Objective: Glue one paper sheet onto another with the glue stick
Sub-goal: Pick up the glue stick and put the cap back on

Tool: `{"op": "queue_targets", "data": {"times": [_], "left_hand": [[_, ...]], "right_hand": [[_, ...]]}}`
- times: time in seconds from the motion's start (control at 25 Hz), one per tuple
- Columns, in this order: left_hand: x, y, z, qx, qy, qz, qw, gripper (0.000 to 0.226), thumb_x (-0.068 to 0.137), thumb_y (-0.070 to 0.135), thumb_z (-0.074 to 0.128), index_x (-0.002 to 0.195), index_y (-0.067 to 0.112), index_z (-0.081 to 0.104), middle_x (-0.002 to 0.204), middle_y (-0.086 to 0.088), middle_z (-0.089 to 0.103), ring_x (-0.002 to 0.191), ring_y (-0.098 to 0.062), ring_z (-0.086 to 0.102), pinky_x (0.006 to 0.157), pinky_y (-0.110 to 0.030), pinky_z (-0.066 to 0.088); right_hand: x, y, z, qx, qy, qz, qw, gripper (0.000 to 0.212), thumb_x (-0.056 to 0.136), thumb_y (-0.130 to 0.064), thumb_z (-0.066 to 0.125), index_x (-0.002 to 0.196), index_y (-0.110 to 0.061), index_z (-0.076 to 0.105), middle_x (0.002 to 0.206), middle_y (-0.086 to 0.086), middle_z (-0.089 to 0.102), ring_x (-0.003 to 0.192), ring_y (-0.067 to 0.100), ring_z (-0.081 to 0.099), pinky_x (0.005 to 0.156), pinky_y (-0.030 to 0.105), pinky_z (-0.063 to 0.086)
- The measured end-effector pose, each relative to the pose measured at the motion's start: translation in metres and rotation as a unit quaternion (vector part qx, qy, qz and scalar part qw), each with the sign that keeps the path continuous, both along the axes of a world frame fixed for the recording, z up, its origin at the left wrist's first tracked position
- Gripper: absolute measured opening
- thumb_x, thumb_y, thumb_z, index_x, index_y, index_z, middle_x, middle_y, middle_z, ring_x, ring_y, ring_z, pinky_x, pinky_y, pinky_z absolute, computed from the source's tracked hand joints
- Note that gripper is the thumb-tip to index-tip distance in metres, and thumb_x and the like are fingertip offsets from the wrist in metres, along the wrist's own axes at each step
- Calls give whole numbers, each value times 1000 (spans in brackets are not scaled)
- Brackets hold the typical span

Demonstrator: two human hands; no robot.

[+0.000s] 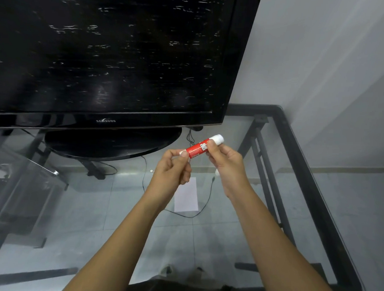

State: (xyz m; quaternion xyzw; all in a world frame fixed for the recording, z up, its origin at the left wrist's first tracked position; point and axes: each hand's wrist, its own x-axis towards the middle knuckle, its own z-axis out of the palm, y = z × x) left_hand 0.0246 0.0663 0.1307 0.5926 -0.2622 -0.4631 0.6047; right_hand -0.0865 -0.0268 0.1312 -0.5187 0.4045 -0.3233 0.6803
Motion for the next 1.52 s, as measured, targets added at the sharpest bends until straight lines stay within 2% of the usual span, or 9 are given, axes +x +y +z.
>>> {"op": "queue_targets", "data": {"times": [0.08, 0.24, 0.4, 0.52, 0.68, 1.0, 1.2, 1.36, 1.52], "left_hand": [[4, -1, 0, 56, -30, 10, 998, 39, 96, 43, 38, 79, 12, 53, 47, 5, 46, 40, -6, 39, 41, -16, 36], [12, -2, 16, 199, 307, -67, 928, 45, 93, 41, 40, 56, 16, 48, 35, 6, 35, 28, -7, 29, 29, -15, 24], [5, -1, 7, 55, 131, 40, 989, 27, 95, 38, 46, 92, 14, 57, 64, -1, 58, 53, -8, 51, 55, -19, 45], [6, 0, 4, 83, 92, 40, 991, 39, 94, 44, 43, 77, 12, 56, 48, 5, 48, 42, -7, 40, 46, -17, 37], [21, 4, 21, 171, 478, -131, 851, 50, 87, 42, 42, 45, 16, 45, 28, 5, 34, 26, -5, 26, 31, -16, 17], [9, -1, 13, 62, 89, 39, 993, 32, 92, 39, 52, 95, 8, 60, 66, -3, 65, 50, -3, 56, 51, -13, 48], [22, 0, 28, 189, 391, -45, 900, 54, 93, 48, 41, 51, 15, 49, 34, 5, 42, 24, -4, 33, 25, -13, 25], [7, 4, 19, 94, -110, 75, 987, 33, 89, 49, 49, 93, 17, 60, 86, 4, 68, 63, -4, 62, 54, -13, 47], [7, 10, 6, -23, -498, 55, 865, 39, 81, 27, 71, 115, 12, 59, 103, -3, 67, 87, -14, 64, 74, -15, 47]], "right_hand": [[2, 1, 1, -7, -6, 11, 1000, 42, 70, -51, 66, 101, -22, 68, 102, -1, 70, 104, 10, 62, 96, 26, 43], [3, 1, 4, -26, 19, 27, 999, 39, 79, -44, 64, 108, -18, 66, 101, -4, 70, 96, 5, 64, 81, 13, 46], [6, 2, 7, -25, 19, 2, 1000, 27, 81, -39, 64, 102, -22, 67, 98, -5, 70, 95, 3, 63, 74, 7, 46], [8, 5, 9, -23, 24, 4, 999, 33, 81, -40, 63, 107, -20, 65, 102, -2, 69, 100, 8, 62, 79, 13, 45], [8, 6, 12, -33, 27, 26, 999, 32, 82, -39, 62, 105, -18, 65, 99, -3, 69, 94, 7, 64, 72, 9, 48], [7, -2, 14, -29, 27, -4, 999, 28, 80, -42, 63, 100, -22, 66, 96, -5, 70, 94, 6, 64, 83, 17, 47], [9, 1, 11, -34, 36, 26, 998, 38, 78, -45, 63, 104, -18, 66, 94, -5, 70, 89, 3, 66, 76, 13, 49], [9, -1, 12, -27, 45, 1, 999, 35, 81, -42, 62, 104, -15, 67, 92, -4, 70, 87, 3, 66, 80, 16, 49], [11, -4, 11, -35, 76, 0, 996, 40, 82, -44, 61, 106, -13, 66, 96, 0, 68, 90, 10, 64, 86, 22, 47]]}}
